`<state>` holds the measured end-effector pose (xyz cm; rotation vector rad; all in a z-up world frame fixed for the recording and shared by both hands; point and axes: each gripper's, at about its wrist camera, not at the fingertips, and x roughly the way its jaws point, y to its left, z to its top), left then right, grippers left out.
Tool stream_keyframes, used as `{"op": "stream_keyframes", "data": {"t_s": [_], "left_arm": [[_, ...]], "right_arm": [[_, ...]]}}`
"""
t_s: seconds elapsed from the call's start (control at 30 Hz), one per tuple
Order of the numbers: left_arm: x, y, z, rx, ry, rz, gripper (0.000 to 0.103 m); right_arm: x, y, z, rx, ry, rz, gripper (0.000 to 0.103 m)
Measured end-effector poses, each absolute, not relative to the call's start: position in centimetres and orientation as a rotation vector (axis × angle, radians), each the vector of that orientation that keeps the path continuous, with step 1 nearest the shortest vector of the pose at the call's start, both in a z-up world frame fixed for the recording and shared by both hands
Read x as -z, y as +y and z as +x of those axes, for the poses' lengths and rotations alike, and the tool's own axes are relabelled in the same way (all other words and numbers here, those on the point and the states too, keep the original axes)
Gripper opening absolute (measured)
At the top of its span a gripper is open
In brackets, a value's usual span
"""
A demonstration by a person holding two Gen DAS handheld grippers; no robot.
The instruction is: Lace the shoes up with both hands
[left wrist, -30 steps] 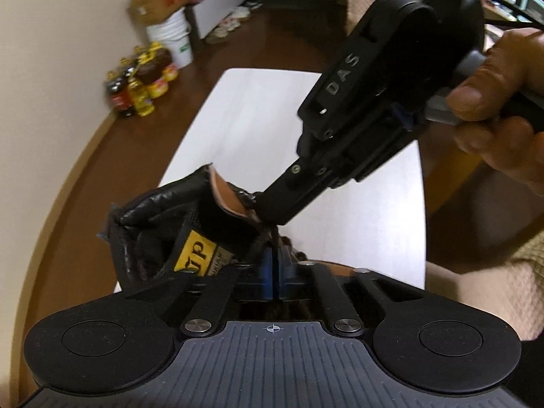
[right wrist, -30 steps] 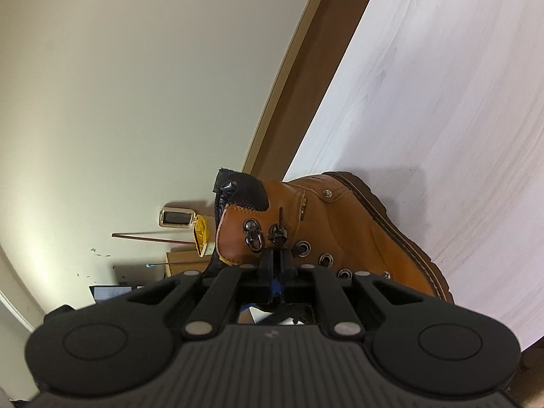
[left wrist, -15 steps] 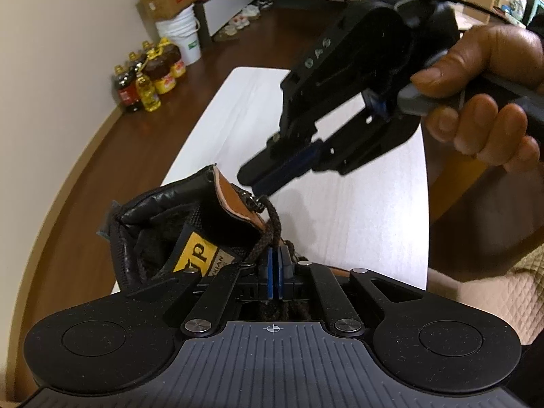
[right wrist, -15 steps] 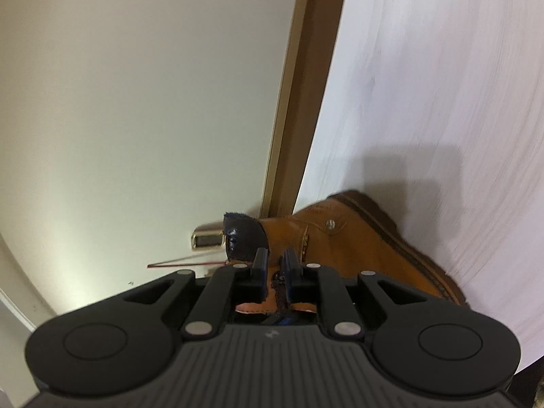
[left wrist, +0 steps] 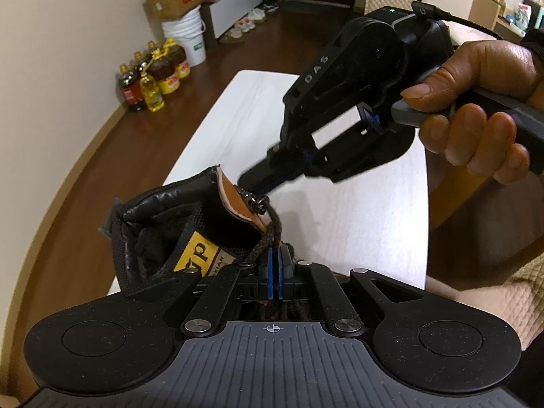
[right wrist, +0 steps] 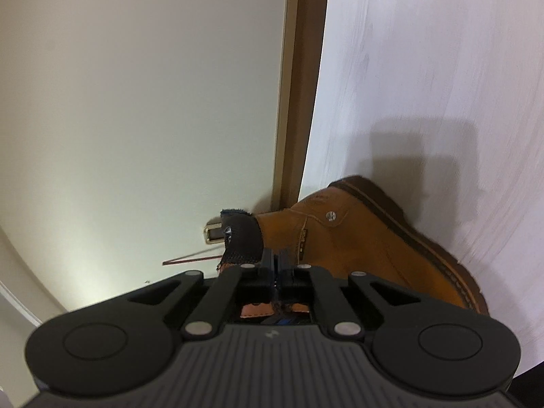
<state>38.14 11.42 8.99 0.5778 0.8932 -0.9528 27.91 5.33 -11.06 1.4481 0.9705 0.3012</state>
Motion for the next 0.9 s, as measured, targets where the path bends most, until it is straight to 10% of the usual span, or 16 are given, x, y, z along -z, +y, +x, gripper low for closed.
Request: {"op": "stream_keyframes", "data": {"t_s": [0.13,0.9], "left_arm": [[-9.2,11.8,37.4,0.970,0.901,0.559,0.021],[-9.4,13.8,34.1,0.966,0.913,0.527,0.024]], "right_arm": [[10.9,3.4,27.1,-0.190,0.865,1.474,0.001],[13.4,8.2,29.7,-0.334,0.984,1.530,0.017]]}}
